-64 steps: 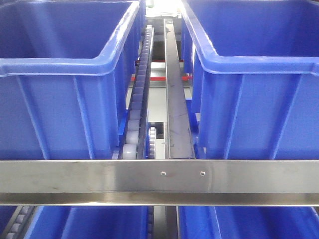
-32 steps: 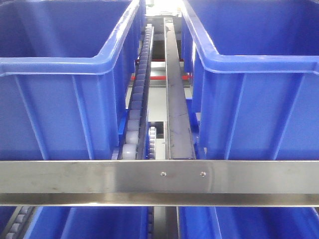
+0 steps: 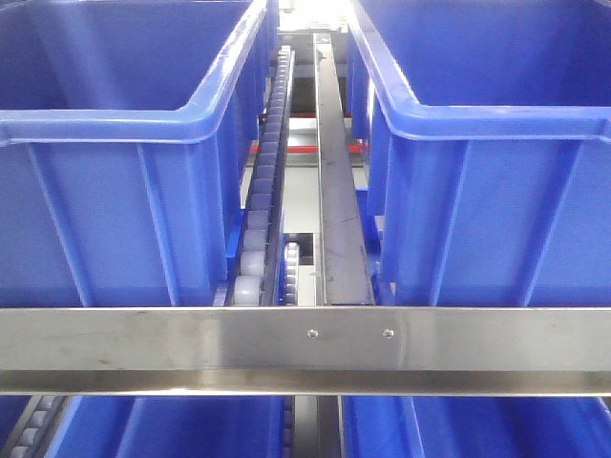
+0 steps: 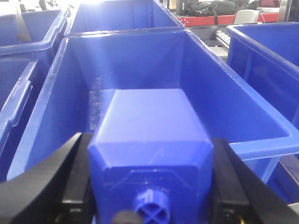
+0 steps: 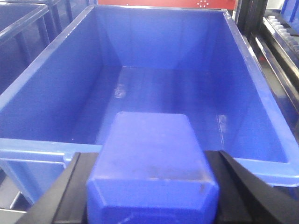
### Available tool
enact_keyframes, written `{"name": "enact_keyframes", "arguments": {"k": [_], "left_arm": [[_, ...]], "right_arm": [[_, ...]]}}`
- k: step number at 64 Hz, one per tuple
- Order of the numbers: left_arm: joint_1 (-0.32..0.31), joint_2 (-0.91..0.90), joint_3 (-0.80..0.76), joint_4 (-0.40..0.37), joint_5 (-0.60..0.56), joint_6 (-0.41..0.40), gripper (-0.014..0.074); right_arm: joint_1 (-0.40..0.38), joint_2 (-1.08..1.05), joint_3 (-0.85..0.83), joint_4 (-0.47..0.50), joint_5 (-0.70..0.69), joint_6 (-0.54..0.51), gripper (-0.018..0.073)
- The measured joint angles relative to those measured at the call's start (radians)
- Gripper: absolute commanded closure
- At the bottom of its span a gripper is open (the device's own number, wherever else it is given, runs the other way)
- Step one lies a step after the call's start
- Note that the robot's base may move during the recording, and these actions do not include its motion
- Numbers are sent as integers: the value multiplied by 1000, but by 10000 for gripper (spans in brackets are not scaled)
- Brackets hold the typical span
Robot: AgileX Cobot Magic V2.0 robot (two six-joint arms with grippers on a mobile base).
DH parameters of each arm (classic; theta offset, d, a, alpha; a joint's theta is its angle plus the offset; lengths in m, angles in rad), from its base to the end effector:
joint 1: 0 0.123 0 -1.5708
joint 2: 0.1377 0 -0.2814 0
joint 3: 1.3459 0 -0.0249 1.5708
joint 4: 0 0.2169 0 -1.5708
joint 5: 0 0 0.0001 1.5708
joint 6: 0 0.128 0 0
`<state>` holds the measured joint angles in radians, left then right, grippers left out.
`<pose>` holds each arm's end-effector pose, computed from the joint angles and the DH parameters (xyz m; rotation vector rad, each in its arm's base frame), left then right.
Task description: Pick and sort blue part to right shelf
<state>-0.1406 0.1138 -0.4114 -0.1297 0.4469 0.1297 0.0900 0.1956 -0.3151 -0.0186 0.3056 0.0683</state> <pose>0.0453 -0.0136 0.2899 0.1677 1.6228 -0.1439 0.0684 0.0055 0.2712 -0.0287 1.6704 0.1016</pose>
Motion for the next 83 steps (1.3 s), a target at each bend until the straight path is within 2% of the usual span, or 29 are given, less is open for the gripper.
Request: {"name": "enact_keyframes", "arguments": {"k": [10, 17, 21, 31, 41, 53, 61, 71, 83], "left_arm": [[0, 0, 0, -13, 0, 0, 263], [0, 4, -12, -62, -6, 0, 263], [0, 26, -37, -80, -7, 23, 263], [0, 146, -111, -140, -27, 154, 263], [0, 323, -171, -215, -79, 183, 263], [0, 531, -231, -231, -184, 187, 263], [0, 655, -256, -233, -214, 189, 263], [0, 798, -263, -235, -235, 191, 263], [0, 923, -262, -235, -319, 191, 263]], "right_arm": [[0, 0, 0, 19, -2, 0, 145], [0, 0, -10, 73, -4, 0, 145], [0, 9, -29, 96, -4, 0, 145], [0, 84, -84, 109, -5, 0, 145], [0, 220, -155, 110, -12, -2, 145], [0, 414, -253, 107, -61, -75, 145], [0, 555, -303, 107, -101, -98, 145], [0, 718, -317, 107, -209, -100, 145], [0, 864, -317, 107, -288, -102, 145]]}}
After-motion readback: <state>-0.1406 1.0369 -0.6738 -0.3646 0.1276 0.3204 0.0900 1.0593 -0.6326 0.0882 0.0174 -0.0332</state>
